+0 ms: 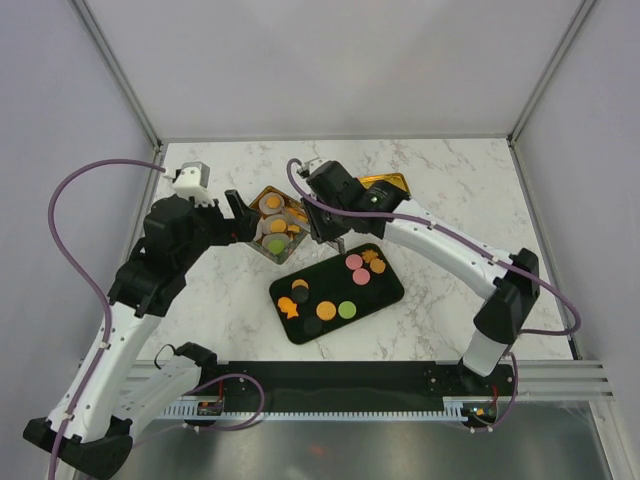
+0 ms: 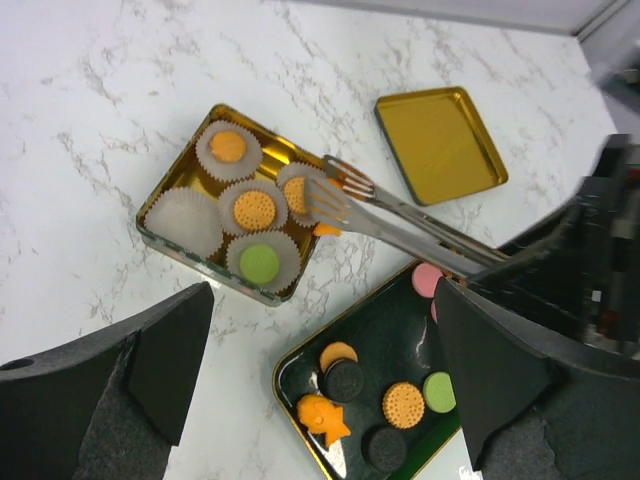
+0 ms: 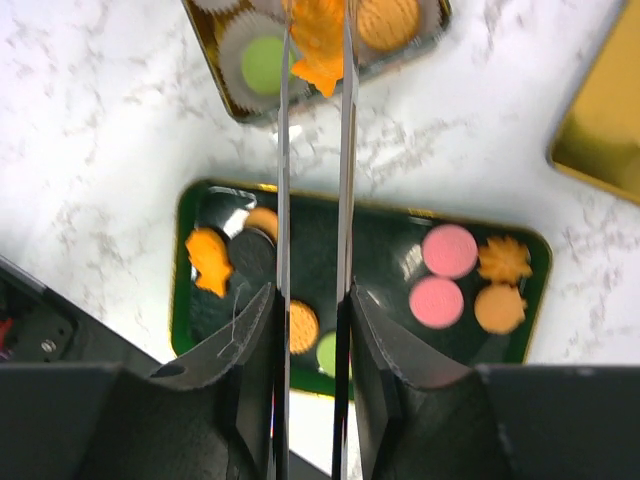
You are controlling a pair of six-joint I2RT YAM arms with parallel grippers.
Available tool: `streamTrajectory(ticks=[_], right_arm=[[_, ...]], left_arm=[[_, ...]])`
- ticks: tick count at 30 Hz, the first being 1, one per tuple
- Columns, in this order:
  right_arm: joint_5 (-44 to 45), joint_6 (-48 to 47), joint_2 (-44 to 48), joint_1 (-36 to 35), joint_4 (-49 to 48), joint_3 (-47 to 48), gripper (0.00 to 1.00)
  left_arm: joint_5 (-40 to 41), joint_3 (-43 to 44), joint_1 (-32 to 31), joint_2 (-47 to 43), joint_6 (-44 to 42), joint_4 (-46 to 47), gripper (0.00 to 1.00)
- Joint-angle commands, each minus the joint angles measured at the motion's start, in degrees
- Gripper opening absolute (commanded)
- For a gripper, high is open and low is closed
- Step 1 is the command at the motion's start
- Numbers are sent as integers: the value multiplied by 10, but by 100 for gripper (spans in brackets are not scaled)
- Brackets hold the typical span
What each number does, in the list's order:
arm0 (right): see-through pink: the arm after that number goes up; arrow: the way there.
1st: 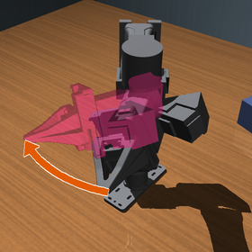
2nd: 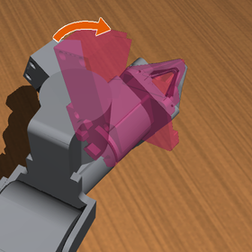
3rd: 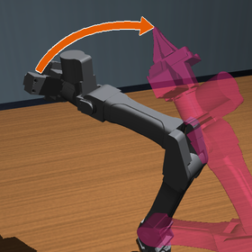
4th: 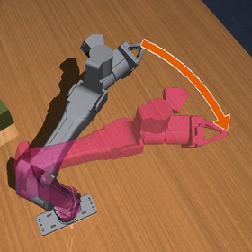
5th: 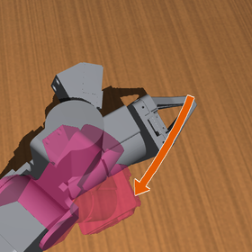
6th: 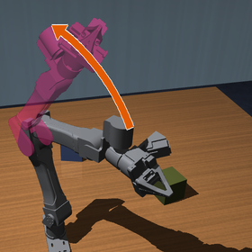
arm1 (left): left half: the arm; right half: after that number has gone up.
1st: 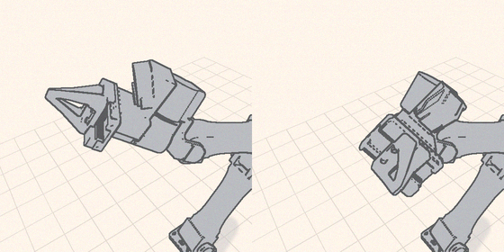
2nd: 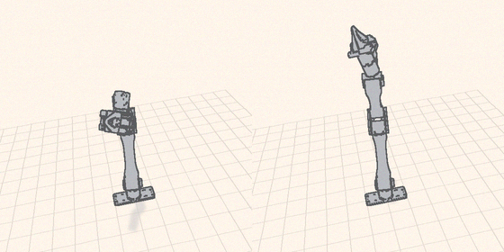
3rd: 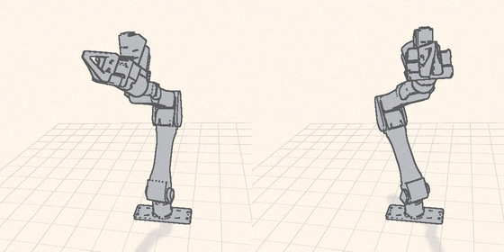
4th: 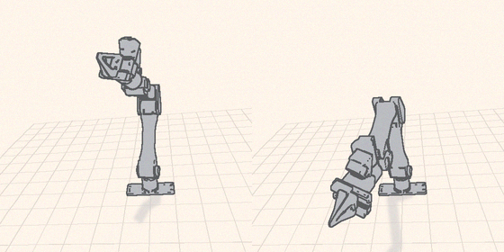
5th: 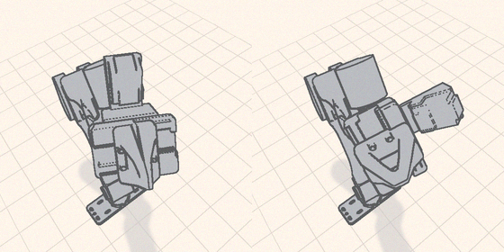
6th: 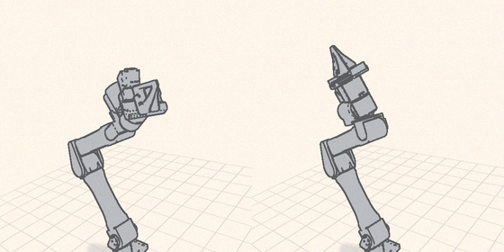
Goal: Pack the cookies
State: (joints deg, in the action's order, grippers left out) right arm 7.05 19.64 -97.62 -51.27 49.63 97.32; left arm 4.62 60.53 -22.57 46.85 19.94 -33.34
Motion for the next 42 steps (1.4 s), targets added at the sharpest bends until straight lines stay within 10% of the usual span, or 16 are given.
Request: streamTrajectory(ticks=[1, 42], right_arm=[[-31, -10, -49, 2, -69, 70, 37], [-61, 8, -191, -11, -230, 48, 45]], left_arm=[[19, 46, 4, -3, -3, -7, 100], [36, 58, 4, -2, 1, -47, 100]])
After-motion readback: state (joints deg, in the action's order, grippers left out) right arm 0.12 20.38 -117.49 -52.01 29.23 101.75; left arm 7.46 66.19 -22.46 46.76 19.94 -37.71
